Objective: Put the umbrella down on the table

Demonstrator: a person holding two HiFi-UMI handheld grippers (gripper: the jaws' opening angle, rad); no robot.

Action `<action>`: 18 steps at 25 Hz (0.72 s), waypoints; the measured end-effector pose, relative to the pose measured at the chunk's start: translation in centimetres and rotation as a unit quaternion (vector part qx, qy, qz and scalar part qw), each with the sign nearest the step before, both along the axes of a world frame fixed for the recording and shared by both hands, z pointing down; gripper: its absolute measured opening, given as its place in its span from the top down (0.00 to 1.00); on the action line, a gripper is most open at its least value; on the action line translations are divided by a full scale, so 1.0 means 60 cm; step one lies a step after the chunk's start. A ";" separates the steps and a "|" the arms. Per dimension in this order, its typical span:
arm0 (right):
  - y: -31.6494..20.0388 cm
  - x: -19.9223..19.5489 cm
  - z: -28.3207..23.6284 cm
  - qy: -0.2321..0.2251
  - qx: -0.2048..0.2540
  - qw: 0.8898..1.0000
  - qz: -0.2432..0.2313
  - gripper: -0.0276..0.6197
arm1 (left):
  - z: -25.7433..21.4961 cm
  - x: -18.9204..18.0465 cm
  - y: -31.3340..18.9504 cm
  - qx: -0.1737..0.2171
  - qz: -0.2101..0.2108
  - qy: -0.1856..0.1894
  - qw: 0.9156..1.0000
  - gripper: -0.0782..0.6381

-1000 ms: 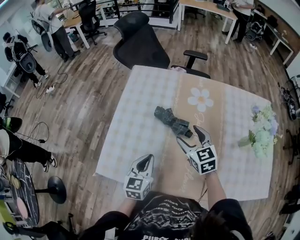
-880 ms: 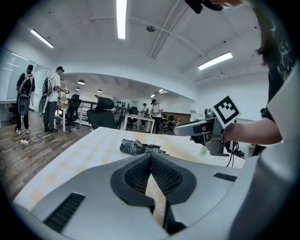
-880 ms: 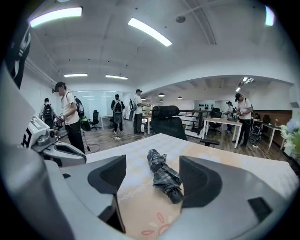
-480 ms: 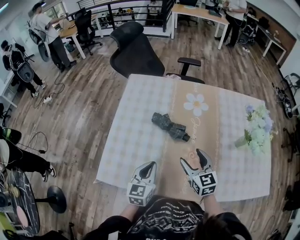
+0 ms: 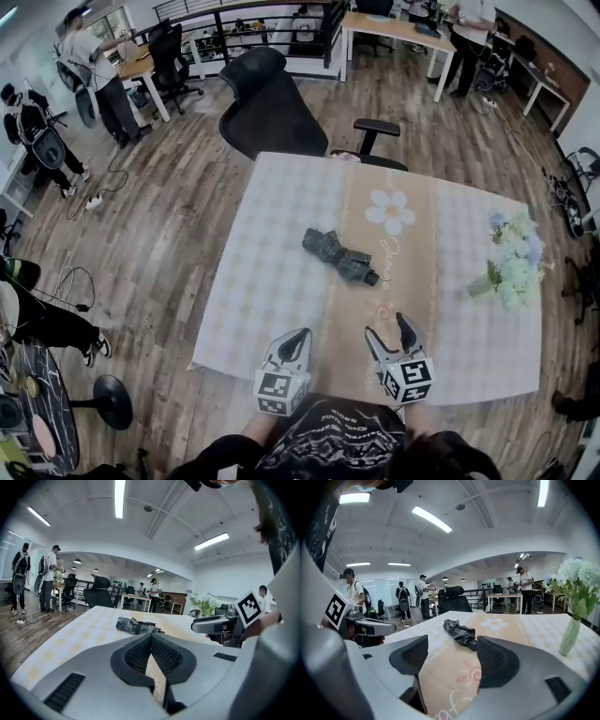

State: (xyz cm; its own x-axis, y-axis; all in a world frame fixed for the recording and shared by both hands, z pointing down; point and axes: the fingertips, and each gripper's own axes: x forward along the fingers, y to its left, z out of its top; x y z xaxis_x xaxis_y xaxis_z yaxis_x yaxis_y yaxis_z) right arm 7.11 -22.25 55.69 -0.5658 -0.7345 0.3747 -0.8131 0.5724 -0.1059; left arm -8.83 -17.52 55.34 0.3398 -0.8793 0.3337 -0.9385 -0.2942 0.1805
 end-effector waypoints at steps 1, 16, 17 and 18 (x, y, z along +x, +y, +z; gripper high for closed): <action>-0.002 0.001 -0.002 0.002 0.003 1.000 0.002 0.47 | -0.001 -0.001 -0.001 0.001 -0.001 0.000 1.000 0.87; 0.002 0.012 0.018 0.000 -0.014 1.000 0.028 0.94 | 0.012 0.000 0.002 0.002 0.008 -0.004 1.000 0.87; 0.004 0.011 0.023 0.001 -0.015 0.999 0.028 0.94 | 0.014 0.001 0.003 0.001 0.009 -0.005 1.000 0.87; 0.005 0.011 0.026 0.001 -0.016 0.999 0.028 0.94 | 0.016 0.001 0.003 0.001 0.010 -0.006 1.000 0.87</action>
